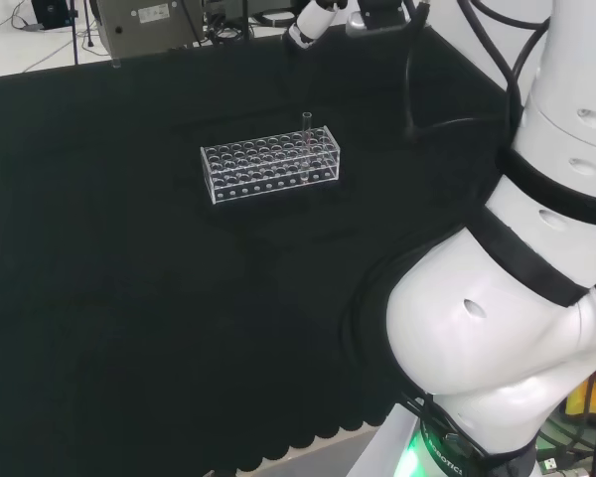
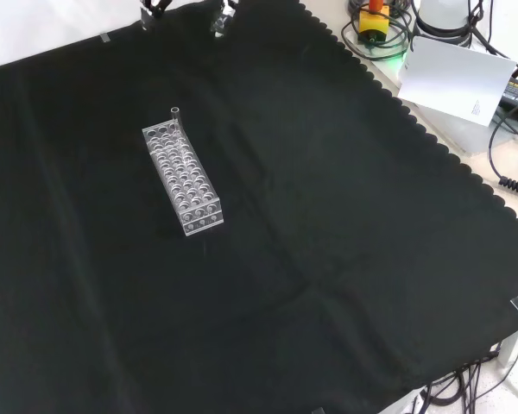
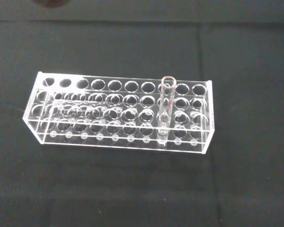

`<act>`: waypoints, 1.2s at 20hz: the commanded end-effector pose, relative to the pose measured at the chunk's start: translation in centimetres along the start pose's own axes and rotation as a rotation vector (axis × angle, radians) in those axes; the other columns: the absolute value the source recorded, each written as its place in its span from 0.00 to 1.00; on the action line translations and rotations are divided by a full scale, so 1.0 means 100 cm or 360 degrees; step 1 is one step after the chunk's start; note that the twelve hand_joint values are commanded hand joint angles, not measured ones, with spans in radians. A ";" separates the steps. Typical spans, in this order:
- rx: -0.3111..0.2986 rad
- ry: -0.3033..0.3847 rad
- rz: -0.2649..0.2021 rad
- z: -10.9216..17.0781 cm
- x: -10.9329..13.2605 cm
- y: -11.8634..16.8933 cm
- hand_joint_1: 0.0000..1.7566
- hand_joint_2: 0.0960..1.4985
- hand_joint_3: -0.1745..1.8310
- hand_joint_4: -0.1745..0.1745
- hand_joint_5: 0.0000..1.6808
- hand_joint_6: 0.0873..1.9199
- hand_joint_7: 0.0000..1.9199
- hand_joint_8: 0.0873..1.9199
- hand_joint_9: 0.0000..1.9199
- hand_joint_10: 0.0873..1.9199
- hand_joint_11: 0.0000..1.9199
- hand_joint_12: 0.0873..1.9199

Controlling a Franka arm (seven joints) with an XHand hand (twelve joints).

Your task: Pick up the test tube.

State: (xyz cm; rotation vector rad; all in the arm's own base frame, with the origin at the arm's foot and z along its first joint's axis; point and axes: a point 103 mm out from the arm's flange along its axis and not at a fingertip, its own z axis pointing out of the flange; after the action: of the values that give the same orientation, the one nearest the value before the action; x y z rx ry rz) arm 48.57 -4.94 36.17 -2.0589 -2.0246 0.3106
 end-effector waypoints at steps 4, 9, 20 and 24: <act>0.0241 0.0010 -0.0020 0.065 -0.013 0.069 0.41 0.48 0.28 0.22 0.20 0.00 0.16 0.45 0.18 0.46 0.10 0.79; 0.0303 -0.0014 -0.0022 0.082 -0.014 0.078 0.42 0.47 0.28 0.22 0.20 0.01 0.16 0.45 0.18 0.46 0.10 0.79; 0.0392 -0.0054 -0.0020 0.110 -0.022 0.088 0.49 0.44 0.31 0.21 0.22 0.04 0.22 0.45 0.22 0.44 0.12 0.77; 0.0382 -0.0076 -0.0042 0.117 -0.021 0.090 0.55 0.38 0.38 0.18 0.23 0.13 0.29 0.45 0.26 0.42 0.16 0.75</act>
State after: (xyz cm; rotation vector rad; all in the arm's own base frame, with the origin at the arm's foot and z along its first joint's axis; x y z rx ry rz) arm 53.44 -7.01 22.81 -1.9018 -1.9119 0.5656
